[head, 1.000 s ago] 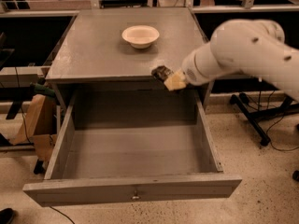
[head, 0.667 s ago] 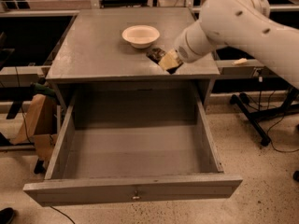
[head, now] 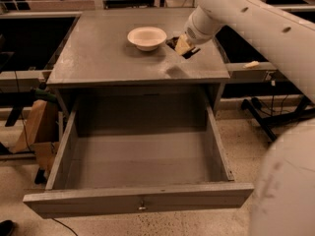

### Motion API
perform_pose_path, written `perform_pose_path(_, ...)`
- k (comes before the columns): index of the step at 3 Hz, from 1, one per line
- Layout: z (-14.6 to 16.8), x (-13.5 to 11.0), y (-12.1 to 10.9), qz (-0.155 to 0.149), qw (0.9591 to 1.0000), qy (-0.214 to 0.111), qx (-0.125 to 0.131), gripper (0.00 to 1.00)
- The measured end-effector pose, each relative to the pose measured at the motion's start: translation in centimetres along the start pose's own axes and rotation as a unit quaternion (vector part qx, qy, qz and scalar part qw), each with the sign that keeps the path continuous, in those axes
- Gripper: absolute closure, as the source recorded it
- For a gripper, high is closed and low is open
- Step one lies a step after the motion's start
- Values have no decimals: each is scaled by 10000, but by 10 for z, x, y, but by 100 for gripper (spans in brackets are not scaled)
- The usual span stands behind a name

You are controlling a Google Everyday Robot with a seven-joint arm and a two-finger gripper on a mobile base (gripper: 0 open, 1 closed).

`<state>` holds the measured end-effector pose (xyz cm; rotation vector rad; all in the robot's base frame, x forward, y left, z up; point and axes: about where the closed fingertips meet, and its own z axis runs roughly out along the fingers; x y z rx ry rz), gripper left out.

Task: Pick rxbar chocolate from top drawer and place on counter

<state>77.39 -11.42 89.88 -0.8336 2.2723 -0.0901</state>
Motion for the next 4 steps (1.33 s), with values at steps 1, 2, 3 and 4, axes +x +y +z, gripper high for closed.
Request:
perform_pose_path(1,6,9,-29,215,9988,332,282,41)
perform_pose_path(2,5,16,-44,344,9982,400,300,18)
perform_pose_path(3,1,19,-46,351,9988,305,143,0)
perform_pose_path(4,1,19,-46,349,9989,298,132,0)
